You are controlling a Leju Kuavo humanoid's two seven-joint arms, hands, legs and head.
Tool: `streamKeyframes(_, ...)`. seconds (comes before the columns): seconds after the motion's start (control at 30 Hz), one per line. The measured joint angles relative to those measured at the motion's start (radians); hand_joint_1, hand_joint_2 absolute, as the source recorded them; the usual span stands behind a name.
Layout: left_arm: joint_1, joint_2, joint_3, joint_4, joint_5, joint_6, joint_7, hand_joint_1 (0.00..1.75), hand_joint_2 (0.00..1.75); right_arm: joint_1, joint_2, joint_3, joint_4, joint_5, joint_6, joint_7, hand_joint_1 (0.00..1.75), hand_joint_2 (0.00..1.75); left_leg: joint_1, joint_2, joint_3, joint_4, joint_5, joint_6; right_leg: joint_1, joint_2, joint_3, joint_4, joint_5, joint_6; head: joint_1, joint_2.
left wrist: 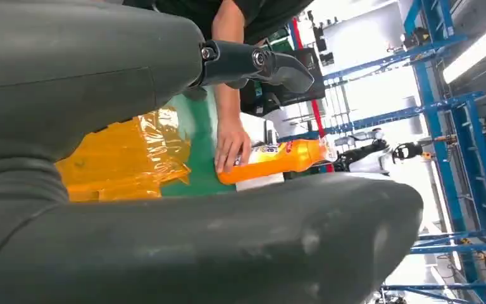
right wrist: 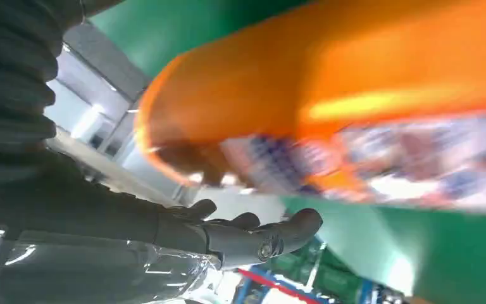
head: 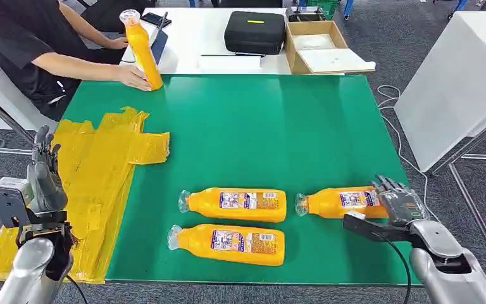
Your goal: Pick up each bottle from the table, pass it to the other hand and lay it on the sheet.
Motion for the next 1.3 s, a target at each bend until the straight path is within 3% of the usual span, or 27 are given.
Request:
streamKeyframes(1.0,0.063,-0.004,0.029,-0.036,0.046,0.002,-0.027,0.0,0.0,-0.104,0.039,0.073,0.182,0.023,-0.023,0.034,0.0,1.75,0.0,0.003,0.006,0.0,0.002,-0.002,0.0,0.003,0.004,-0.001,0.004,-0.001,0.0,0.0)
streamKeyframes(1.03,0.07,-0.004,0.03,-0.042,0.049,0.002,-0.029,0.0,0.0,-0.108,0.042,0.074,0.191,0.026,-0.031,0.04,1.48,1.75,0.0,0.003,0.006,0.0,0.002,-0.002,0.0,0.003,0.004,-0.001,0.004,-0.001,0.001,0.0)
streamKeyframes(1.07,0.078,-0.004,0.033,-0.048,0.051,0.002,-0.029,0.0,0.0,-0.111,0.042,0.074,0.198,0.027,-0.034,0.045,1.75,1.75,0.0,0.003,0.007,0.0,0.002,-0.002,0.0,0.003,0.004,-0.001,0.004,-0.001,0.0,0.0)
streamKeyframes(1.3,0.093,-0.004,0.041,-0.062,0.054,-0.006,-0.03,0.0,0.0,-0.099,0.053,0.043,0.199,0.058,-0.008,0.076,1.75,1.75,-0.002,0.0,0.005,0.0,0.006,0.0,0.0,0.001,0.002,-0.001,0.007,0.002,0.0,0.0)
